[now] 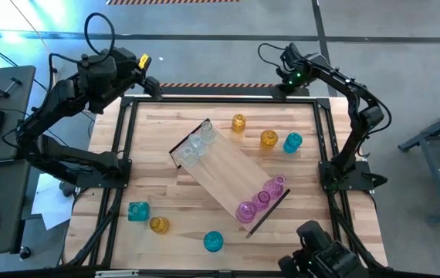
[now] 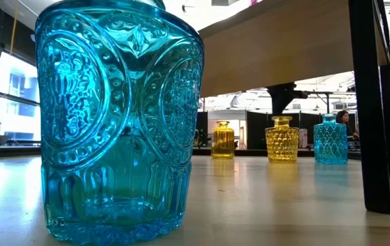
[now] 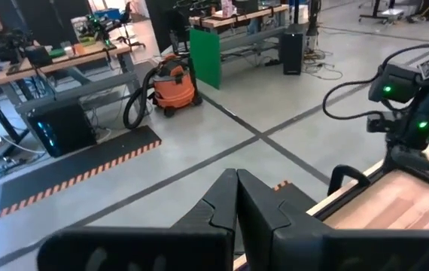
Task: Sort vases onto shelf
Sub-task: Put the top right yellow flower vase on the shelf
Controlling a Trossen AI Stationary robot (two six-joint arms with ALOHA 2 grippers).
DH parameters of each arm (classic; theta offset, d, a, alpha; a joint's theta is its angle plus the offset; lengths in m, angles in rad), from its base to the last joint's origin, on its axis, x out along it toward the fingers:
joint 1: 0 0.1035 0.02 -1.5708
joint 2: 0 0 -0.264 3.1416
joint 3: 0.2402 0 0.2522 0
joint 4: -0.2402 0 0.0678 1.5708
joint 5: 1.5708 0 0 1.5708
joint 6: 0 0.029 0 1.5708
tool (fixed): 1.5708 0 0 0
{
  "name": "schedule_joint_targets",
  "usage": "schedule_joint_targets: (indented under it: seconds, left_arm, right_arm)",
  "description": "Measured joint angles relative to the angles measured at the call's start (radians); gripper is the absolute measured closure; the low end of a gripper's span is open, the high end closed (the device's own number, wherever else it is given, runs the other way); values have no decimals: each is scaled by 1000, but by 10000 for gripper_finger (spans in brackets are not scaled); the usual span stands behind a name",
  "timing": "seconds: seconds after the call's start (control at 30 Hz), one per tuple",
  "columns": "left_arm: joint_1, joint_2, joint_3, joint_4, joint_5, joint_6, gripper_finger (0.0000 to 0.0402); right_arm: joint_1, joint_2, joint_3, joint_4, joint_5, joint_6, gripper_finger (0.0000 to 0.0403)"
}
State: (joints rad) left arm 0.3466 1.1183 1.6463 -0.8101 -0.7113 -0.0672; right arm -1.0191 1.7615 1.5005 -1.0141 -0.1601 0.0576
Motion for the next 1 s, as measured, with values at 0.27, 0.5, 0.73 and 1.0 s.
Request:
schedule_joint_targets:
  seconds: [0.27, 0.5, 0.73, 1.0]
  left_arm:
    - [0, 0, 0, 0, 0, -10, 401]
    - [0, 0, 0, 0, 1, -10, 401]
    - [0, 0, 0, -1, 1, -8, 401]
    - [0, 0, 0, -1, 3, -8, 401]
  right_arm:
    - [7, 0, 0, 79, -22, 51, 370]
    - [64, 0, 1, -56, -144, -36, 370]
    - [126, 0, 1, -9, -132, -109, 370]
    - [138, 0, 1, 28, -30, -144, 370]
